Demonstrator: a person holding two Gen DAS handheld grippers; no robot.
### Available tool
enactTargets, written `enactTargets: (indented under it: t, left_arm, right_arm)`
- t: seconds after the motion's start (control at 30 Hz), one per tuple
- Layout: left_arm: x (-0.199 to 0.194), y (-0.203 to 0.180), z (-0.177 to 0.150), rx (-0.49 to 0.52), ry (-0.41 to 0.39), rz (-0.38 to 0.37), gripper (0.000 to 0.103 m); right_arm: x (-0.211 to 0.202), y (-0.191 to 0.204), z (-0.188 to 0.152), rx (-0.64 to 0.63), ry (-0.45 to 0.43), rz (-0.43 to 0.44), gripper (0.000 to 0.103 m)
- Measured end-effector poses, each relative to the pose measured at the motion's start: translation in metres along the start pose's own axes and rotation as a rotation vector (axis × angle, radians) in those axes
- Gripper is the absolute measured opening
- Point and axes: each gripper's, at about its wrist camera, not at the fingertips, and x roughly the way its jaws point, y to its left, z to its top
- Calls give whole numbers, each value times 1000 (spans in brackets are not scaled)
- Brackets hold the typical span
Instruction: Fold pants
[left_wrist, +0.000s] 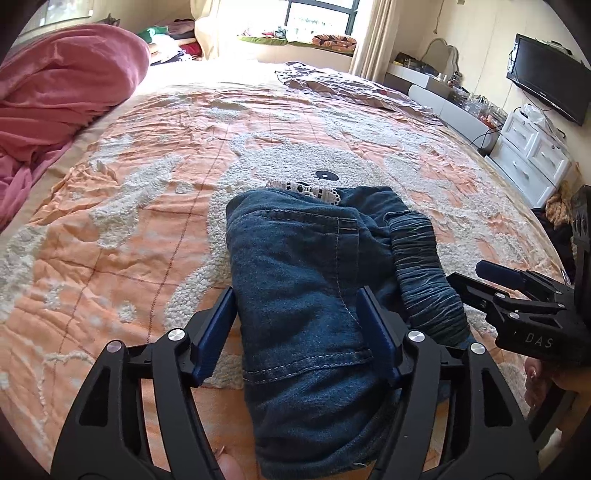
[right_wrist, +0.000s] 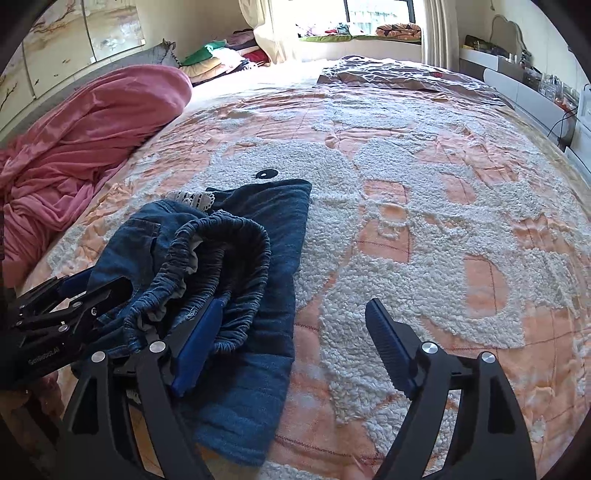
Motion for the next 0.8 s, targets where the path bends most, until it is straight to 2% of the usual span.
enactTargets:
  t: [0.17, 0.47, 0.8]
  left_arm:
    - [-11, -2, 0, 8, -17, -10, 69]
    - [-25, -2, -3, 25, -51, 12, 79]
    - [-45, 5, -8, -11, -59, 9, 92]
  right_arm:
    - [-7, 2, 2, 2, -15, 12, 90]
    - [-18, 7, 1, -23, -43, -5, 92]
    - [-45, 0, -8, 21, -79, 18, 94]
